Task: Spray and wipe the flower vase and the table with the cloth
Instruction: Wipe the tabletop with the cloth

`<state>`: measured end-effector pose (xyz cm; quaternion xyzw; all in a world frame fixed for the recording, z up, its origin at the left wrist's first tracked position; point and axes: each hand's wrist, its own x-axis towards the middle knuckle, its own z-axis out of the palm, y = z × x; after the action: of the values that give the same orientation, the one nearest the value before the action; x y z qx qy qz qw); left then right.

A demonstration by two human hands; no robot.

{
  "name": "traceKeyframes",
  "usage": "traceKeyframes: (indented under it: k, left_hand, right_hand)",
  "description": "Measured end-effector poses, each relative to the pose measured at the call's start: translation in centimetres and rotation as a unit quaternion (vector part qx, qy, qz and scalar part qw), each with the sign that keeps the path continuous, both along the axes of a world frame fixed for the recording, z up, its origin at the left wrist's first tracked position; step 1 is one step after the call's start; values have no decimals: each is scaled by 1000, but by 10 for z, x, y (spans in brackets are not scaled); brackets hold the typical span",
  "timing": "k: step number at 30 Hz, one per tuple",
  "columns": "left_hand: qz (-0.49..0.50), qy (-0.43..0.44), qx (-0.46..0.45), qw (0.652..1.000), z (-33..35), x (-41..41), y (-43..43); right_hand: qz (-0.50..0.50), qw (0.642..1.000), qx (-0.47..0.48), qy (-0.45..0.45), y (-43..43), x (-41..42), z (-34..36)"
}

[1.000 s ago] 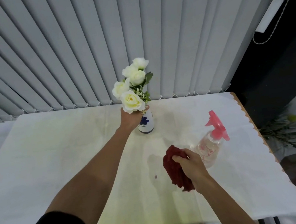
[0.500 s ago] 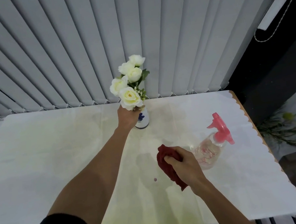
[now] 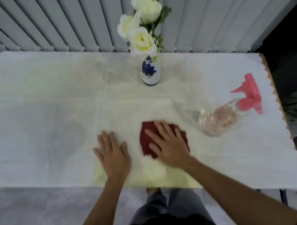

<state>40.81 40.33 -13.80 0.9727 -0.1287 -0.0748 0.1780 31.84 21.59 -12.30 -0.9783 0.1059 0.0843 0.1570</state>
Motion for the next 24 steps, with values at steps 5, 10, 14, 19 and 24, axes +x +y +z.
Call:
traceKeyframes:
  k: [5, 10, 14, 19, 24]
  left_hand:
    - [-13, -45, 62, 997, -19, -6, 19]
    - [9, -54, 68, 996, -22, -4, 16]
    - [12, -81, 70, 994, -22, -3, 16]
    - [12, -66, 75, 995, -21, -5, 17]
    - [99, -25, 16, 995, -15, -9, 31]
  right_hand:
    - [-136, 989, -38, -34, -17, 77, -8]
    - [-2, 996, 14, -83, 50, 10, -15]
    - [91, 993, -14, -75, 3, -15, -15]
    - [-89, 992, -55, -72, -15, 127, -5]
    - [90, 992, 21, -85, 57, 156, -6]
